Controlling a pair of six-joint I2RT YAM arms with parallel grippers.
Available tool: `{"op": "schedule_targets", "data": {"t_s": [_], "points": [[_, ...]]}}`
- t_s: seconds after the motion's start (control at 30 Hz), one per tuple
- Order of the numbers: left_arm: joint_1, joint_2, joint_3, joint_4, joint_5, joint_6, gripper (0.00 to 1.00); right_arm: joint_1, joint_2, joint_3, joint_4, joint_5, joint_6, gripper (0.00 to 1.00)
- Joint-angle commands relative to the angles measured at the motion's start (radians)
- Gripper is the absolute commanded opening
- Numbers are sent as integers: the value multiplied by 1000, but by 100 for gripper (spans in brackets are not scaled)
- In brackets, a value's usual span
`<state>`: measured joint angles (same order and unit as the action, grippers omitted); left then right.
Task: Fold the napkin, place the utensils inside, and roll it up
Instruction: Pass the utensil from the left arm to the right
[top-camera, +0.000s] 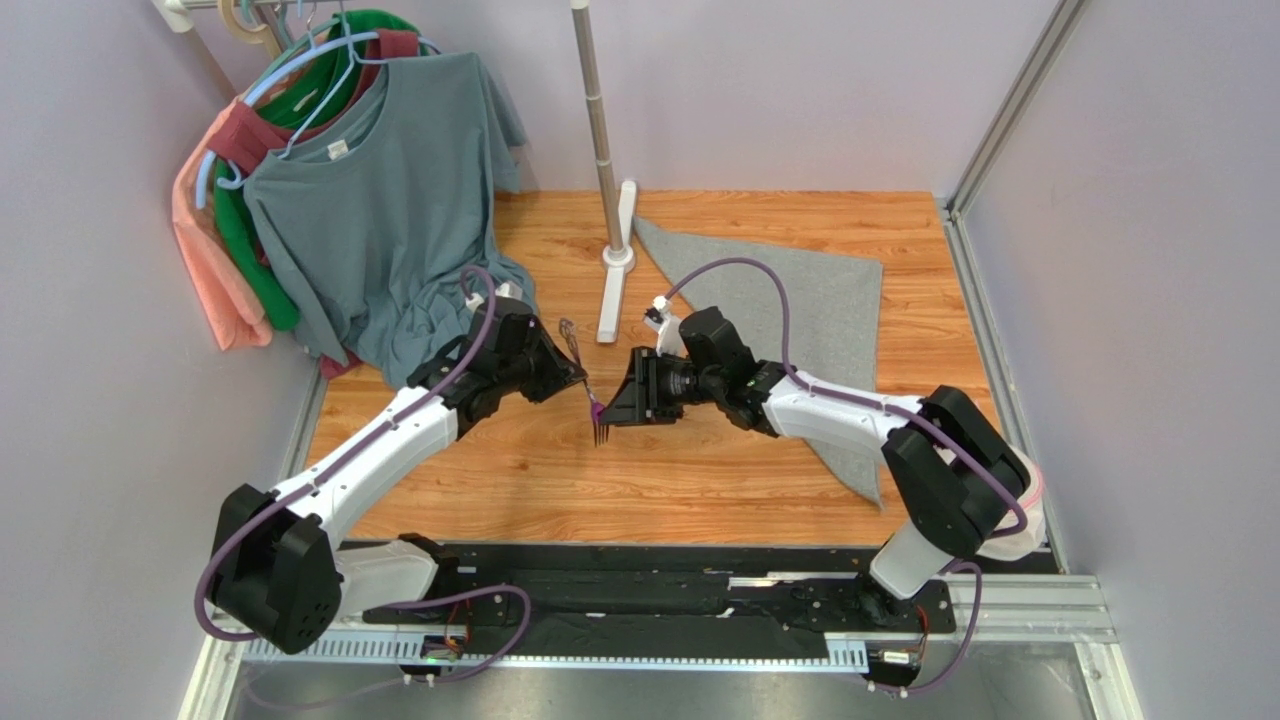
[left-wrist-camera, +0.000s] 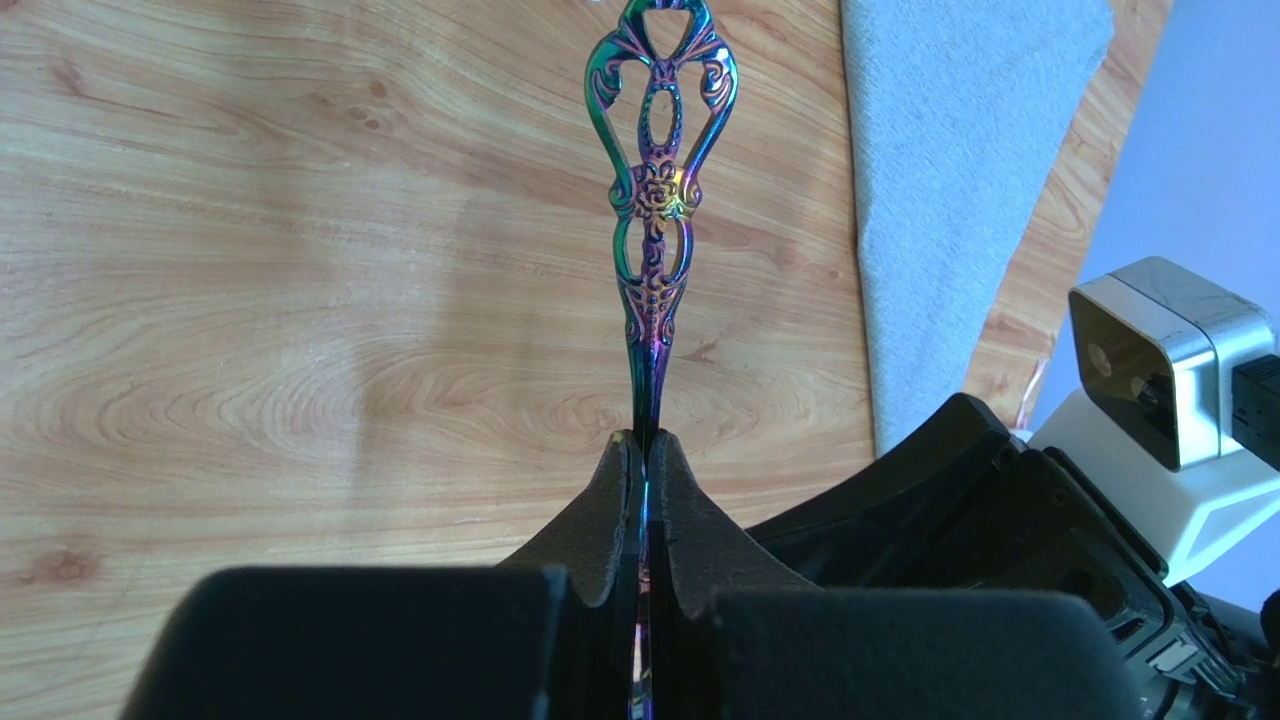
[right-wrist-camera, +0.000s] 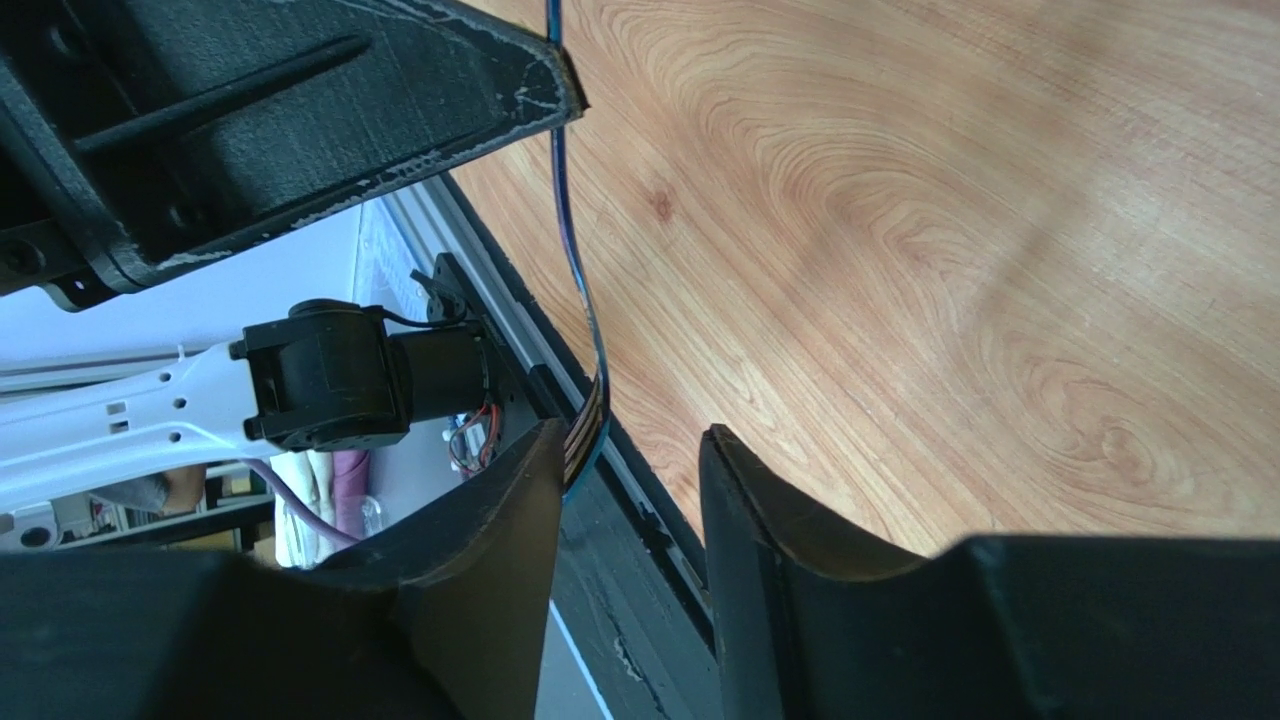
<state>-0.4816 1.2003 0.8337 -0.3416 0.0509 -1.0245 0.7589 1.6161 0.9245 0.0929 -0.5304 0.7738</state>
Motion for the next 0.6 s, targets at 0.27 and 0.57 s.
{"op": "schedule_targets", "data": {"t_s": [0.27, 0.57], "points": [[-55, -38, 38, 58, -86, 37, 0, 8, 71, 66, 62, -89, 82, 16], [-66, -54, 79, 24, -65, 161, 67, -46, 70, 71, -4, -74, 96, 0]]}}
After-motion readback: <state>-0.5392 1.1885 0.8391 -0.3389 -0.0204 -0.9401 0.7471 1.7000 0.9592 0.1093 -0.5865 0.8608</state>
